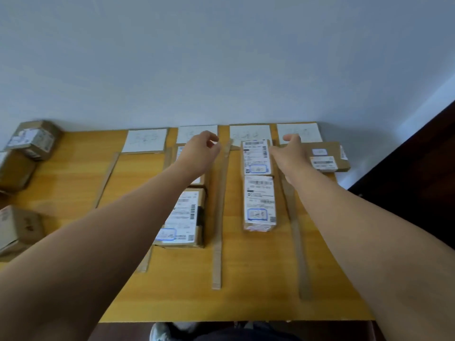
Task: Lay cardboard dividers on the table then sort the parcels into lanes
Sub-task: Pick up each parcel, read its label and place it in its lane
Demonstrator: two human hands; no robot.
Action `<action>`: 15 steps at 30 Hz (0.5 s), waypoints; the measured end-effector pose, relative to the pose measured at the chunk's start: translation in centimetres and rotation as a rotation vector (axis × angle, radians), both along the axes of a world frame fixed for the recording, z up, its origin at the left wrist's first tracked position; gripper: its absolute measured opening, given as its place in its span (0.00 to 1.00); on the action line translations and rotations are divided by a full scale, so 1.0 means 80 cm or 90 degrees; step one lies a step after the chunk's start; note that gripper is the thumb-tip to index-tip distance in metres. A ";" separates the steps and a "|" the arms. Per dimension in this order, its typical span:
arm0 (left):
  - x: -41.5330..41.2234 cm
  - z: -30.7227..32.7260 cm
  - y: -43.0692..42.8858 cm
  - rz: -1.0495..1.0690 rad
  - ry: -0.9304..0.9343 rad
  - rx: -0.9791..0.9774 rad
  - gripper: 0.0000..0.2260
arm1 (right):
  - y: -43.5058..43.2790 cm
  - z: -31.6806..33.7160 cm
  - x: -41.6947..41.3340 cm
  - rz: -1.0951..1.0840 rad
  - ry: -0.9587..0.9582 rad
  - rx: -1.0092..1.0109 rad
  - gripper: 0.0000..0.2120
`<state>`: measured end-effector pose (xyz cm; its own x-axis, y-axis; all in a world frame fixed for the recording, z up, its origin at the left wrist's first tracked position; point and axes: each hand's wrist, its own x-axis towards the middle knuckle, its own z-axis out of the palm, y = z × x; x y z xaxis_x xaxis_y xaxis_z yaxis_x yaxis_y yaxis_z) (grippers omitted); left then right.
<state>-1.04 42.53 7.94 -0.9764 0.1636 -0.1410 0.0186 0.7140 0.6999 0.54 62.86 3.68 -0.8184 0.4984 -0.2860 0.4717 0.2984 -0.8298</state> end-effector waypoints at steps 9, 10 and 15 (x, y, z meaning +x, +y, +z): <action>0.002 -0.002 -0.278 0.033 0.017 -0.027 0.15 | -0.270 0.001 -0.008 0.057 0.028 0.010 0.21; 0.002 0.001 -0.311 0.038 0.021 -0.026 0.15 | -0.302 0.002 -0.008 0.065 0.023 0.003 0.21; 0.004 0.009 -0.433 0.064 0.030 -0.053 0.15 | -0.430 -0.002 -0.008 0.109 0.015 -0.046 0.21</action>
